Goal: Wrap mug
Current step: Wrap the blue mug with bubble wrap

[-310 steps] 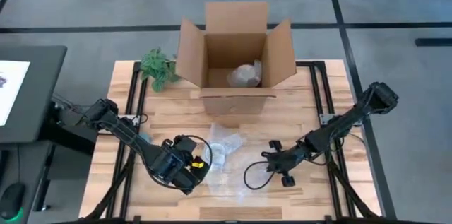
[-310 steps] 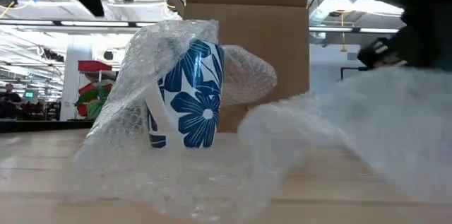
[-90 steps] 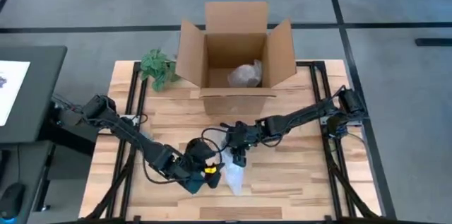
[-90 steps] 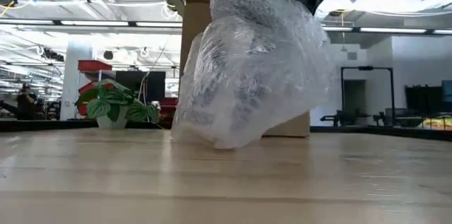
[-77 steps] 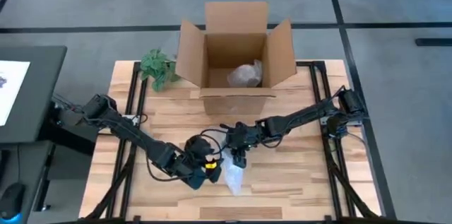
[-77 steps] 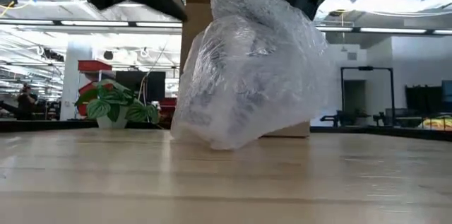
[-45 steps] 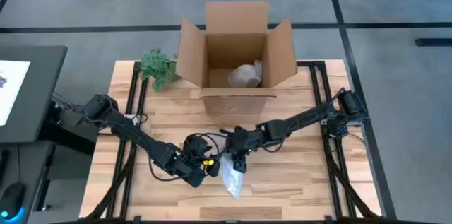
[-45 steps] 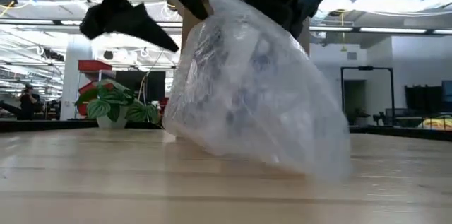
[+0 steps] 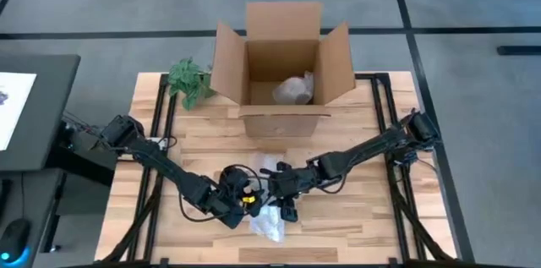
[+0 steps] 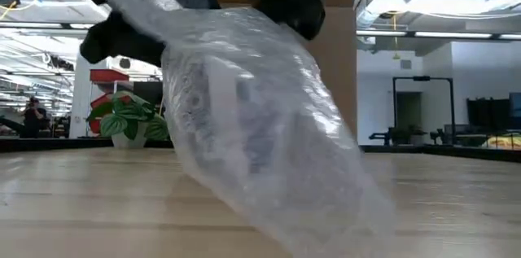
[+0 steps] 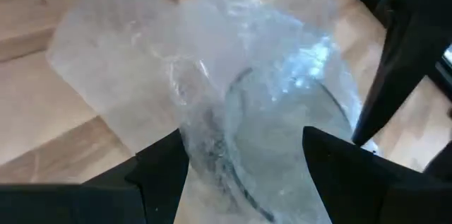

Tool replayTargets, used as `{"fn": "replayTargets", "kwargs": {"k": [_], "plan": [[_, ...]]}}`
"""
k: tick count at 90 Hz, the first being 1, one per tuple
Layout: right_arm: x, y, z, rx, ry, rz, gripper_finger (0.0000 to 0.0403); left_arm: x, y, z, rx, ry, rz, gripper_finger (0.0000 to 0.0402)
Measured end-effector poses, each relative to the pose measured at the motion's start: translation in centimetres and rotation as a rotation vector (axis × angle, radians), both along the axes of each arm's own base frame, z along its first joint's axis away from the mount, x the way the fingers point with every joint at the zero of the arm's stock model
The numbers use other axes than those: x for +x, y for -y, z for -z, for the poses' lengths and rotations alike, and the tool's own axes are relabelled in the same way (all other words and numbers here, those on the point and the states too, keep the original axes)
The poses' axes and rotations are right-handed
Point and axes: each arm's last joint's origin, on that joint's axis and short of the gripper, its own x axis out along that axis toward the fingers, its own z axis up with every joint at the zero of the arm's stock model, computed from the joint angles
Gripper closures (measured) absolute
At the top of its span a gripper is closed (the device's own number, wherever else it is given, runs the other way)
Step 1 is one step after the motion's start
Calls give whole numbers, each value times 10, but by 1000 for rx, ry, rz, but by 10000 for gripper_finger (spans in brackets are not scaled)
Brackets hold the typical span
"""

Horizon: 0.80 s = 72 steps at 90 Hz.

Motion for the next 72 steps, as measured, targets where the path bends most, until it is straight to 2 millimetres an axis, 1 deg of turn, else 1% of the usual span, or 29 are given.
{"fn": "replayTargets", "kwargs": {"k": [9,15,20,26,36,45,51,60,64,72], "plan": [[3,-3,-11,11,35,-3,282,-2,1,1,-11,-11,-10,151],[5,-1,-12,21,36,17,290,-4,2,2,-20,-23,-11,151],[9,5,-8,25,21,61,299,-7,3,1,-27,-28,-5,151],[11,13,-1,18,-12,90,313,-11,4,-6,-33,-31,3,151],[23,23,12,17,-13,124,343,-20,3,-16,-51,-31,-11,151],[32,26,36,33,-61,98,375,-27,-2,-24,-54,-35,-28,151],[35,27,46,27,-91,82,394,-32,-6,-30,-45,-35,-42,151],[40,29,48,21,-128,86,399,-37,-9,-37,-46,-32,-39,151],[42,28,52,11,-166,86,400,-38,-9,-40,-53,-34,-30,151],[47,28,54,-9,-220,82,402,-41,-10,-39,-70,-70,-23,151]]}}
